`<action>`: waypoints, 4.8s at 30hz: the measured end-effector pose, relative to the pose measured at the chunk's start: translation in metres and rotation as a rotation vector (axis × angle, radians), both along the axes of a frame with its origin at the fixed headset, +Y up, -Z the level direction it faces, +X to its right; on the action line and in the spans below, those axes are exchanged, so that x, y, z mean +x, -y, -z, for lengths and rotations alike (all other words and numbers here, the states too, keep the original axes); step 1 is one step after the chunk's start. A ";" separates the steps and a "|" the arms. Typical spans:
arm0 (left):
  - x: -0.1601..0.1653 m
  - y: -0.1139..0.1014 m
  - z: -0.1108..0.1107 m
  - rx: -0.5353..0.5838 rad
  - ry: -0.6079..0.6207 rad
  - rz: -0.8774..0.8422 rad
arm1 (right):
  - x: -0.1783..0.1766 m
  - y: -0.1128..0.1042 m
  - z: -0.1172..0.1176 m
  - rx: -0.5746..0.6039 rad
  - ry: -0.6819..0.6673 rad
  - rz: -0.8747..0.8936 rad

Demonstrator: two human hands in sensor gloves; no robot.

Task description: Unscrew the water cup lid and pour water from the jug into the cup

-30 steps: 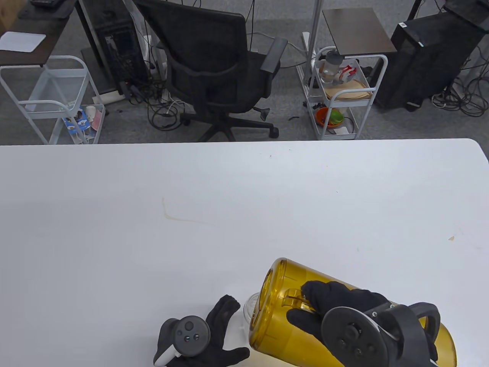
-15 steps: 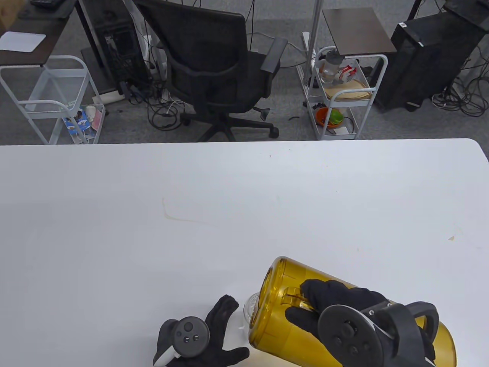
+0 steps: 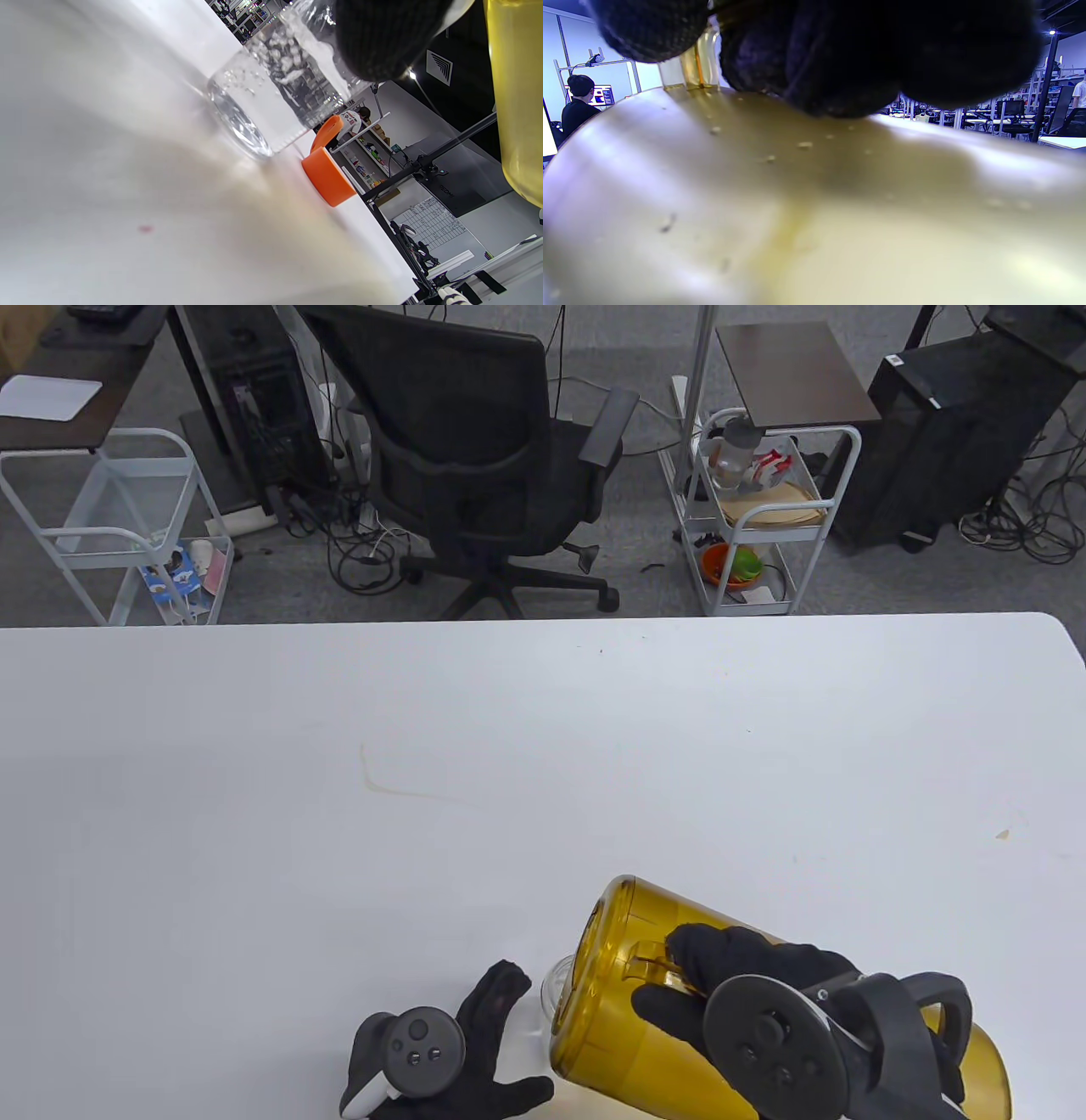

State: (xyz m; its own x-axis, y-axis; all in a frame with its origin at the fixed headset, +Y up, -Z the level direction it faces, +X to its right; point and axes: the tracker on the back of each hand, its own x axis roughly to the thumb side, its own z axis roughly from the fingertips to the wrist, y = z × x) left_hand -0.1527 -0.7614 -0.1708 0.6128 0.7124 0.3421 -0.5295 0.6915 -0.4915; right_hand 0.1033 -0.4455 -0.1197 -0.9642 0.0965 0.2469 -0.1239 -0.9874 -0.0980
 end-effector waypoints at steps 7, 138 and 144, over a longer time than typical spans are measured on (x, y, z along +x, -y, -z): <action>0.000 0.000 0.000 0.004 0.002 -0.001 | -0.003 0.000 0.000 0.007 0.001 -0.015; 0.000 0.000 -0.001 0.016 0.017 -0.008 | -0.024 -0.011 0.000 -0.037 0.031 -0.090; 0.000 -0.001 -0.001 0.018 0.021 -0.002 | -0.021 -0.009 -0.001 -0.039 0.034 -0.077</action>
State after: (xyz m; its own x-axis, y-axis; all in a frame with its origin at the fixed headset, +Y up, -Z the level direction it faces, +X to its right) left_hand -0.1524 -0.7609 -0.1697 0.6038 0.7076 0.3672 -0.5211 0.6989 -0.4899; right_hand 0.0824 -0.4366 -0.1187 -0.9768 0.0310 0.2118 -0.0450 -0.9971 -0.0617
